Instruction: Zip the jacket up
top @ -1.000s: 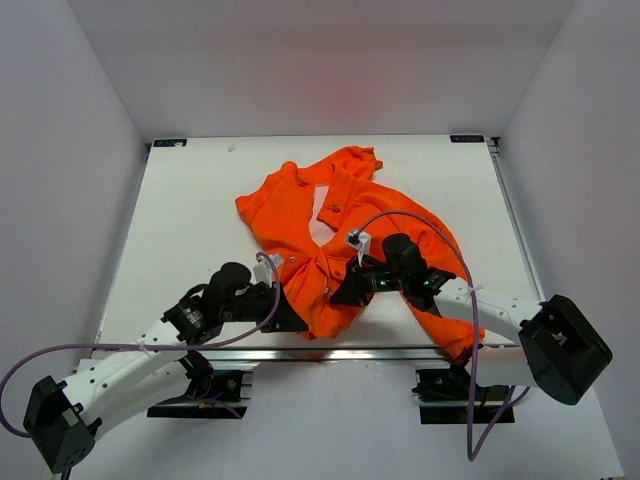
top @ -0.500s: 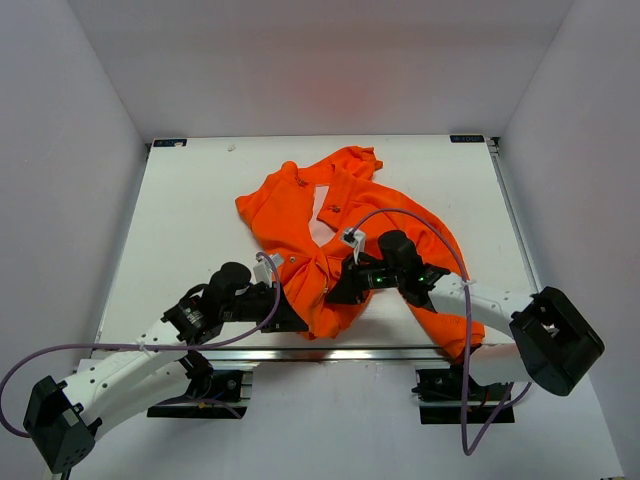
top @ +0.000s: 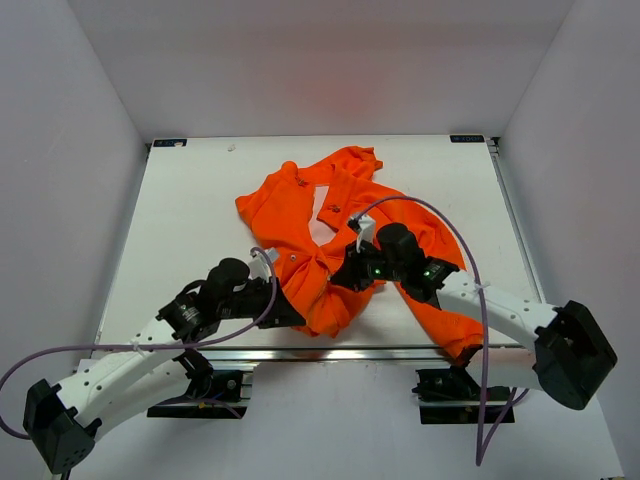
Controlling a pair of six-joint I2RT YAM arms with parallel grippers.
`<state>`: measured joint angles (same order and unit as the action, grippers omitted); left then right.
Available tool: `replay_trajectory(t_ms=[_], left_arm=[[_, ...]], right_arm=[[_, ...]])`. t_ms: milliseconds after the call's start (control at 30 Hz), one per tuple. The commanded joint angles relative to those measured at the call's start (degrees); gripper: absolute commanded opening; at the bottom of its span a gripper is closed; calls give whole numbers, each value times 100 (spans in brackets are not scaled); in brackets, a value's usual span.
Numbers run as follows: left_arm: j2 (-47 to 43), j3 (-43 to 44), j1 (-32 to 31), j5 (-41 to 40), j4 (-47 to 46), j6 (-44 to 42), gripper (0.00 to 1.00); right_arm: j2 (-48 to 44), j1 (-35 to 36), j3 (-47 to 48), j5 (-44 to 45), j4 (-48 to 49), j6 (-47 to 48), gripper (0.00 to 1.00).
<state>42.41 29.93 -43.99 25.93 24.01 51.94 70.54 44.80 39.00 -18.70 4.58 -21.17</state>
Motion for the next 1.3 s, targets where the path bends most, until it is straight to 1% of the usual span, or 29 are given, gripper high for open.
replay_trajectory(t_ms=[0, 100, 133, 200, 233, 267, 333, 433, 467, 500, 567, 600, 667, 700, 767, 800, 833, 867, 900, 933, 967, 1033, 1067, 1100, 1267], left_arm=[[-137, 241, -5, -80, 516, -9, 0], [-251, 145, -5, -88, 605, 61, 0], [-338, 110, -5, -71, 605, 105, 0], [-409, 57, -5, 34, 648, 193, 0], [-462, 48, -5, 43, 701, 219, 0], [-497, 56, -13, 43, 780, 237, 0], [-593, 91, -5, 35, 1000, 272, 0], [-831, 100, -5, 0, 1237, 386, 0], [-944, 83, -5, -1, 1307, 430, 0], [-980, 74, -5, 8, 1404, 474, 0], [-1094, 30, -13, 43, 1510, 562, 0], [-1234, -13, -5, 69, 1562, 676, 0], [-1419, -128, -5, 140, 1589, 843, 0], [-1603, -189, -5, 131, 1659, 966, 0], [-1762, -172, -5, 0, 1808, 1054, 0], [-1824, -111, -5, -53, 1966, 1081, 0], [-1894, -84, -5, -79, 2037, 1098, 0], [-1921, -49, -5, -123, 2159, 1116, 0], [-1956, -14, -5, -141, 2213, 1160, 0], [-2017, -14, -5, -150, 2257, 1186, 0], [-2061, 4, -5, -141, 2301, 1213, 0], [-2158, 47, -5, -185, 2476, 1327, 0], [-2254, 74, -5, -211, 2625, 1371, 0], [-2299, 100, -5, -255, 2705, 1449, 0], [-2440, 13, -13, -317, 2837, 1634, 0]], right_arm=[[-208, 3, 825, 1684, -1001, 446, 0], [72, 117, 1213, 2141, -1345, 657, 0], [187, 178, 1519, 2516, -1467, 684, 0], [589, 214, 1881, 2861, -1644, 851, 0], [740, 222, 2213, 3263, -1679, 903, 0], [889, 231, 2408, 3424, -1784, 982, 0], [1346, 231, 2716, 3976, -1751, 1132, 0], [2032, 223, 3270, 4286, -1565, 1387, 0], [2216, 223, 3637, 4322, -1574, 1431, 0], [2575, 223, 3815, 4366, -1565, 1484, 0], [2928, 188, 4140, 4524, -1504, 1633, 0], [3269, 161, 4533, 4507, -1521, 1642, 0], [3588, 47, 4904, 4349, -1635, 1625, 0], [3868, 3, 5237, 4314, -1644, 1633, 0], [4142, -111, 5555, 4322, -1680, 1712, 0], [4430, -146, 5705, 4392, -1671, 1756, 0], [4607, -234, 6080, 4645, -1697, 1791, 0], [4757, -304, 6301, 4760, -1949, 1757, 0], [4993, -374, 6504, 4735, -2083, 1722, 0], [5056, -558, 6662, 4491, -2136, 1695, 0], [5083, -638, 6664, 4402, -1910, 1738, 0], [5416, -892, 6891, 4470, -1925, 1897, 0], [5609, -963, 7493, 4524, -2230, 1915, 0], [5985, -1060, 7812, 4542, -2364, 1889, 0], [6840, -1666, 8973, 4673, -2225, 1958, 0]])
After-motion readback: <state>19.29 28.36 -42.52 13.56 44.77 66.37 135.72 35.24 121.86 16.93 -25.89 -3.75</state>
